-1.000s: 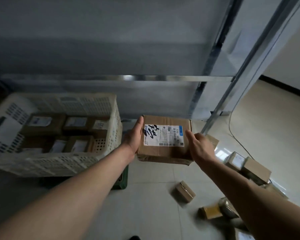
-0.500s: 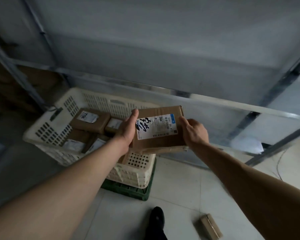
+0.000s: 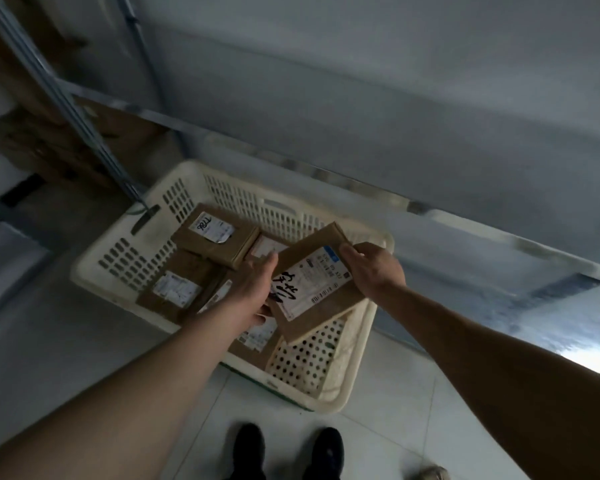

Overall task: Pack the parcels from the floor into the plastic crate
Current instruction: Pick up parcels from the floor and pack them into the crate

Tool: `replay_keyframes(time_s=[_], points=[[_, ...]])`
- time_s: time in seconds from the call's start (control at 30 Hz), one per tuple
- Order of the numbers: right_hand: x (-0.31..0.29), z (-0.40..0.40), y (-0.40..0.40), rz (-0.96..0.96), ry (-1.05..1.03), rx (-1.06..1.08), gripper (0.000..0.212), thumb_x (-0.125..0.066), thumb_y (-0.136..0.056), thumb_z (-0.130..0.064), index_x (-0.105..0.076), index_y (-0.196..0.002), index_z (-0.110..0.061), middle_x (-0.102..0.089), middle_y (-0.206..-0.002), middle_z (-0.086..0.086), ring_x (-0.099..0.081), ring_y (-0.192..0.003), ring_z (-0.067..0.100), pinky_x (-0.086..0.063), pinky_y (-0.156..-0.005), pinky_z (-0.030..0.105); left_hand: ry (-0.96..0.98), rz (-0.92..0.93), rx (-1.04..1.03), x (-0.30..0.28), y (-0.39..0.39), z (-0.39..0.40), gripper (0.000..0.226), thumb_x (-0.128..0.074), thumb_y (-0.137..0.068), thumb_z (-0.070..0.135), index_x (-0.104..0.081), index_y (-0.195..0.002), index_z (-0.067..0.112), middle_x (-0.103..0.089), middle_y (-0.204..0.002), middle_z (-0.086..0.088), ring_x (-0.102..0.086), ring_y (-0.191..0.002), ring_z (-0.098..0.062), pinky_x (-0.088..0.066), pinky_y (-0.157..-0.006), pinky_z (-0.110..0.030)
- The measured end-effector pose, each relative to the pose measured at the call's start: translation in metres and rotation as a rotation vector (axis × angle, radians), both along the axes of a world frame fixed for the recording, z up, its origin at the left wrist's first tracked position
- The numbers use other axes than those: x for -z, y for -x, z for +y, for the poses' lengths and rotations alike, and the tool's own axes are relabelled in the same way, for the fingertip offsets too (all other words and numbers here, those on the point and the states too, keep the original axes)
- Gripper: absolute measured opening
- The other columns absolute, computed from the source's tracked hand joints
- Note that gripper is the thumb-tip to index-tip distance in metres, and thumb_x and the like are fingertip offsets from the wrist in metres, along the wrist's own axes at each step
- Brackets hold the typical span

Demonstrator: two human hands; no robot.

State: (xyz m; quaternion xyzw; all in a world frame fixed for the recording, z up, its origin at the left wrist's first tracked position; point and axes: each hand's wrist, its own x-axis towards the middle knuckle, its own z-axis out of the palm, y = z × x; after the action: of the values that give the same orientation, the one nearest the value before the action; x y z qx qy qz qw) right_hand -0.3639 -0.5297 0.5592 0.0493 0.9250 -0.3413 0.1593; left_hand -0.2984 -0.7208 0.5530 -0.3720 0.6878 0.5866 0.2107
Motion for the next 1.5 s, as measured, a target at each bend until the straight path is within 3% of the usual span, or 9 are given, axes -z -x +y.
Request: replay_keyframes(time_s=[0.13,0.33,0.47,0.7,0.9,1.03,1.2,1.3,1.5], points=[[0.028,-0.025,0.019,-0.072,-0.041,-0.014,0.022,-0.054,-0.093,-0.048,-0.066,-0.094,-0.030,-0.066,-0.083,-0.002,-0.060,-0.072,0.016,-0.044,-0.057,0.026,-0.042,-0.121,0.018,0.028,0.013,-0.018,0.036,-0.054,-0.094,0.042,-0.055,-0.117,0.014,-0.069,-0.099,-0.008,-0.068,-0.085,-0.026,-0.048,-0.067,-0.032],[0.076,-0.052,0.035,-0.164,-0.195,-0.064,0.020,-0.058,-0.091,-0.045,-0.068,-0.101,-0.031,-0.068,-0.097,0.000,-0.062,-0.087,0.022,-0.040,-0.061,0.027,-0.071,-0.368,0.153,0.089,0.019,-0.034,0.022,-0.052,-0.098,0.034,-0.051,-0.111,0.016,-0.061,-0.102,-0.005,-0.066,-0.093,-0.025,-0.050,-0.090,-0.036],[0.110,-0.059,0.037,-0.248,-0.276,-0.114,0.015,-0.058,-0.091,-0.044,-0.064,-0.097,-0.033,-0.067,-0.099,0.001,-0.062,-0.087,0.022,-0.052,-0.072,0.032,-0.099,-0.494,0.264,0.120,0.018,-0.033,0.038,-0.047,-0.099,0.035,-0.050,-0.129,0.013,-0.058,-0.100,-0.007,-0.064,-0.079,-0.020,-0.047,-0.079,-0.033],[0.150,-0.056,0.029,-0.380,-0.293,-0.083,0.023,-0.057,-0.091,-0.036,-0.062,-0.113,-0.031,-0.060,-0.093,-0.004,-0.058,-0.078,0.014,-0.038,-0.052,0.022,-0.111,-0.598,0.395,0.151,0.021,-0.032,0.043,-0.048,-0.099,0.034,-0.046,-0.135,0.010,-0.058,-0.100,-0.011,-0.061,-0.078,-0.022,-0.049,-0.095,-0.040],[0.169,-0.059,0.031,-0.387,-0.352,-0.167,0.019,-0.051,-0.096,-0.042,-0.062,-0.104,-0.029,-0.063,-0.090,-0.004,-0.062,-0.081,0.017,-0.054,-0.070,0.032,-0.122,-0.658,0.496,0.167,0.021,-0.029,0.037,-0.045,-0.099,0.033,-0.047,-0.130,0.013,-0.061,-0.098,-0.012,-0.064,-0.072,-0.022,-0.047,-0.063,-0.032],[0.175,-0.060,0.028,-0.405,-0.353,-0.183,0.011,-0.056,-0.090,-0.037,-0.057,-0.100,-0.034,-0.065,-0.099,-0.003,-0.063,-0.094,0.024,-0.054,-0.087,0.046,-0.106,-0.691,0.574,0.178,0.020,-0.028,0.038,-0.044,-0.098,0.036,-0.048,-0.130,0.015,-0.063,-0.093,-0.011,-0.065,-0.075,-0.023,-0.045,-0.064,-0.030],[0.184,-0.058,0.025,-0.435,-0.358,-0.226,0.019,-0.056,-0.091,-0.039,-0.058,-0.109,-0.032,-0.064,-0.101,-0.004,-0.064,-0.094,0.022,-0.055,-0.086,0.042,-0.068,-0.703,0.692,0.189,0.021,-0.024,0.044,-0.044,-0.098,0.038,-0.044,-0.135,0.012,-0.062,-0.086,-0.012,-0.061,-0.058,-0.018,-0.041,-0.056,-0.026],[0.190,-0.055,0.021,-0.430,-0.352,-0.277,0.017,-0.049,-0.095,-0.045,-0.061,-0.098,-0.034,-0.066,-0.098,-0.003,-0.064,-0.088,0.019,-0.054,-0.072,0.033,-0.023,-0.689,0.783,0.192,0.020,-0.018,0.047,-0.041,-0.099,0.037,-0.042,-0.137,0.008,-0.065,-0.092,-0.013,-0.059,-0.055,-0.018,-0.040,-0.055,-0.026],[0.204,-0.055,0.005,-0.535,-0.322,-0.331,0.051,-0.053,-0.099,-0.034,-0.041,-0.149,-0.032,-0.049,-0.149,0.005,-0.049,-0.132,0.027,-0.044,-0.097,0.034,0.092,-0.555,0.977,0.194,0.026,-0.006,0.047,-0.035,-0.101,0.020,-0.038,-0.143,0.000,-0.049,-0.137,-0.019,-0.060,-0.089,-0.023,-0.040,-0.056,-0.027]])
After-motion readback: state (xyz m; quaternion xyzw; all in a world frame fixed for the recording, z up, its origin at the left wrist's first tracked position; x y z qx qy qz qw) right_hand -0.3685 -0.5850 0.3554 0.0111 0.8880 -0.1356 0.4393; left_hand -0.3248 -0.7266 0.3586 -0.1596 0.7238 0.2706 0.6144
